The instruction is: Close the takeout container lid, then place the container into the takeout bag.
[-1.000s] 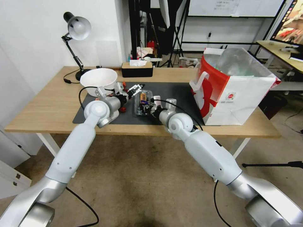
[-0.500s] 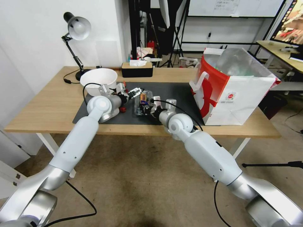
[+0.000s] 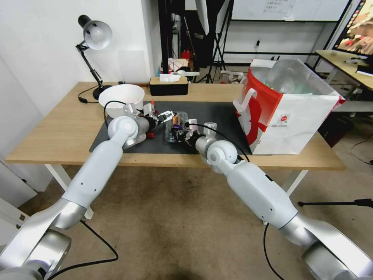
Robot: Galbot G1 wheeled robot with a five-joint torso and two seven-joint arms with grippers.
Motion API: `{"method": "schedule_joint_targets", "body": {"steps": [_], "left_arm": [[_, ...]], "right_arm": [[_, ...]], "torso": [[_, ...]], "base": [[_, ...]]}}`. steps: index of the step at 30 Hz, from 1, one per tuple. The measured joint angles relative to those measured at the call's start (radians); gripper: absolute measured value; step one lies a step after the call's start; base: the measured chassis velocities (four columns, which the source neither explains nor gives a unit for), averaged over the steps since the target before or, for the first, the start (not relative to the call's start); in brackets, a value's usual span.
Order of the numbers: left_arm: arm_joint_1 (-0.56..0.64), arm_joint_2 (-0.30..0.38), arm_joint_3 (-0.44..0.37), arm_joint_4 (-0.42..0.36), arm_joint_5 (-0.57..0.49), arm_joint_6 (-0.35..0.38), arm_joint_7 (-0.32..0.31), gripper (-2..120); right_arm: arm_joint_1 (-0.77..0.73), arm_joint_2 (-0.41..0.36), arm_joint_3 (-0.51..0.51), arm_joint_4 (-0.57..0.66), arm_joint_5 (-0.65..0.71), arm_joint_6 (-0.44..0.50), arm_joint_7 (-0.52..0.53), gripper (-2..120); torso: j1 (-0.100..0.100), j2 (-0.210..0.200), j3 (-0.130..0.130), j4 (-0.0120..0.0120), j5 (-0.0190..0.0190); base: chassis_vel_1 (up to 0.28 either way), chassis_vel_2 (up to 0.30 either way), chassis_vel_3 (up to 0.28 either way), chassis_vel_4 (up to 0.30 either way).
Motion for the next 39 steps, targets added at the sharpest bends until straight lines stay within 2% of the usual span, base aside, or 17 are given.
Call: {"method": "schedule_joint_targets", "body": {"steps": [17, 19, 21, 23, 27, 29, 30, 32, 33, 35, 36, 38, 39], "left_arm": [[-0.027, -0.016, 0.000, 0.035, -0.051, 0.061, -0.024, 100], [-0.032, -0.018, 0.001, 0.039, -0.058, 0.071, -0.026, 97], [-0.034, -0.018, 0.001, 0.039, -0.061, 0.078, -0.028, 93], [-0.036, -0.017, 0.003, 0.039, -0.065, 0.093, -0.031, 81], [-0.036, -0.016, 0.003, 0.038, -0.070, 0.108, -0.032, 74], [-0.034, -0.016, 0.003, 0.038, -0.074, 0.110, -0.031, 59], [-0.034, -0.016, 0.003, 0.038, -0.074, 0.110, -0.031, 59], [-0.034, -0.017, 0.003, 0.042, -0.076, 0.112, -0.030, 50], [-0.034, -0.017, 0.003, 0.042, -0.076, 0.112, -0.030, 50], [-0.035, -0.017, 0.002, 0.045, -0.078, 0.112, -0.030, 38], [-0.035, -0.017, 0.002, 0.045, -0.078, 0.112, -0.030, 38], [-0.036, -0.016, 0.002, 0.047, -0.081, 0.112, -0.030, 28], [-0.036, -0.016, 0.002, 0.047, -0.081, 0.112, -0.030, 28]], "right_arm": [[-0.001, -0.005, -0.002, 0.001, -0.002, 0.001, -0.004, 0], [-0.001, -0.005, -0.003, 0.002, -0.002, 0.001, -0.004, 0], [0.000, -0.005, -0.003, 0.002, -0.002, 0.001, -0.004, 0], [0.001, -0.004, -0.004, 0.002, -0.001, 0.001, -0.003, 0], [0.001, -0.005, -0.005, 0.002, -0.001, 0.001, -0.003, 0], [0.002, -0.005, -0.006, 0.002, 0.000, 0.001, -0.003, 0], [0.002, -0.005, -0.006, 0.002, 0.000, 0.001, -0.003, 0], [0.003, -0.007, -0.007, 0.002, 0.001, 0.001, -0.003, 0], [0.003, -0.007, -0.007, 0.002, 0.001, 0.001, -0.003, 0], [0.003, -0.008, -0.007, 0.003, 0.002, 0.001, -0.003, 0], [0.003, -0.008, -0.007, 0.003, 0.002, 0.001, -0.003, 0], [0.002, -0.009, -0.008, 0.005, 0.003, 0.001, -0.003, 0], [0.002, -0.009, -0.008, 0.005, 0.003, 0.001, -0.003, 0]], "torso": [[0.000, 0.000, 0.000, 0.0000, 0.0000], [0.000, 0.000, 0.000, -0.0001, 0.0000], [0.000, 0.000, 0.000, -0.0001, 0.0000], [0.000, 0.000, 0.000, -0.0001, 0.0000], [0.000, 0.000, 0.000, -0.0001, 0.0000], [0.000, 0.000, 0.000, 0.0000, 0.0000], [0.000, 0.000, 0.000, 0.0000, 0.0000], [0.000, 0.000, 0.000, 0.0000, 0.0000], [0.000, 0.000, 0.000, 0.0000, 0.0000], [0.000, 0.000, 0.000, 0.0000, 0.0000], [0.000, 0.000, 0.000, 0.0000, 0.0000], [0.000, 0.000, 0.000, 0.0000, 0.0000], [0.000, 0.000, 0.000, 0.0000, 0.0000]], "base": [[0.000, 0.000, 0.000, 0.000], [0.000, 0.000, 0.000, 0.000], [0.000, 0.000, 0.000, 0.000], [0.000, 0.000, 0.000, 0.000], [0.000, 0.000, 0.000, 0.000], [0.000, 0.000, 0.000, 0.000], [0.000, 0.000, 0.000, 0.000], [0.000, 0.000, 0.000, 0.000], [0.000, 0.000, 0.000, 0.000], [0.000, 0.000, 0.000, 0.000], [0.000, 0.000, 0.000, 0.000], [0.000, 0.000, 0.000, 0.000], [0.000, 0.000, 0.000, 0.000]]}}
